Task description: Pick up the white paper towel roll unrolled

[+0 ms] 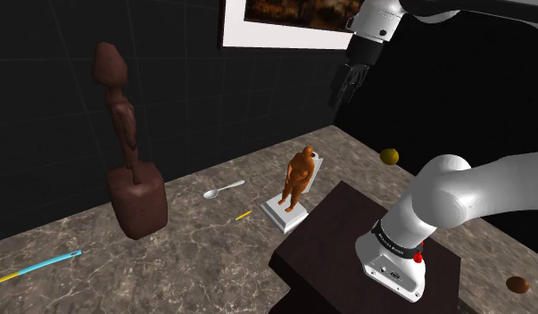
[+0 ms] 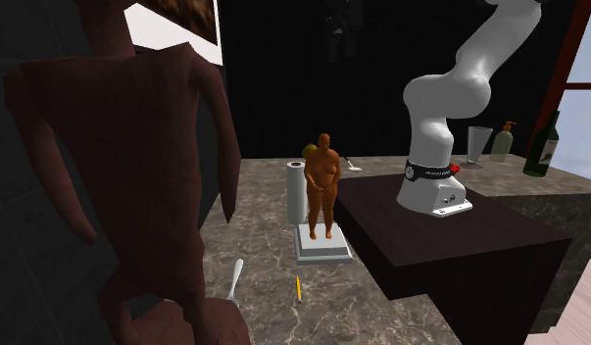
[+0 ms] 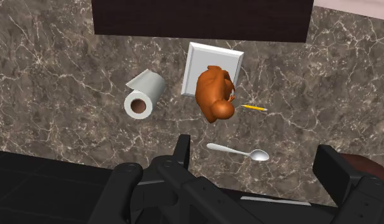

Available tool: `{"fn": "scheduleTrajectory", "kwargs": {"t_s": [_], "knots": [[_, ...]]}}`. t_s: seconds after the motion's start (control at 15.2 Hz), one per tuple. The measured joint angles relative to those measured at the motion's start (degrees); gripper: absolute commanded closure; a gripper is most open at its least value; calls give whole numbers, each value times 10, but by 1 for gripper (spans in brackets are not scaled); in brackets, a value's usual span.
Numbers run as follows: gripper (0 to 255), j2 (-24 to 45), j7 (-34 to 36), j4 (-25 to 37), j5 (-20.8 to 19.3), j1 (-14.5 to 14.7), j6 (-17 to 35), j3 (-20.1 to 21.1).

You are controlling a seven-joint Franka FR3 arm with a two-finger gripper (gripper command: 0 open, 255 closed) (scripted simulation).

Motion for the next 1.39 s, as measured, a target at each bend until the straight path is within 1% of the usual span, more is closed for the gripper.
{"fn": "scheduleTrajectory", "kwargs": {"t_s": [0.13, 0.26, 0.46, 0.53, 0.59, 1.12, 1.32, 1.39], "knots": [[0, 1, -2, -8, -1, -1, 9, -1], [0, 7, -9, -30, -7, -6, 36, -6], [0, 22, -22, -67, -17, -15, 87, -17], [0, 35, -26, -75, -20, -18, 107, -20], [0, 41, -31, -95, -23, -22, 133, -24], [0, 145, -67, -151, -50, -51, 293, -57], [0, 193, -83, -160, -58, -62, 351, -72], [0, 219, -89, -155, -60, -65, 372, -78]]}}
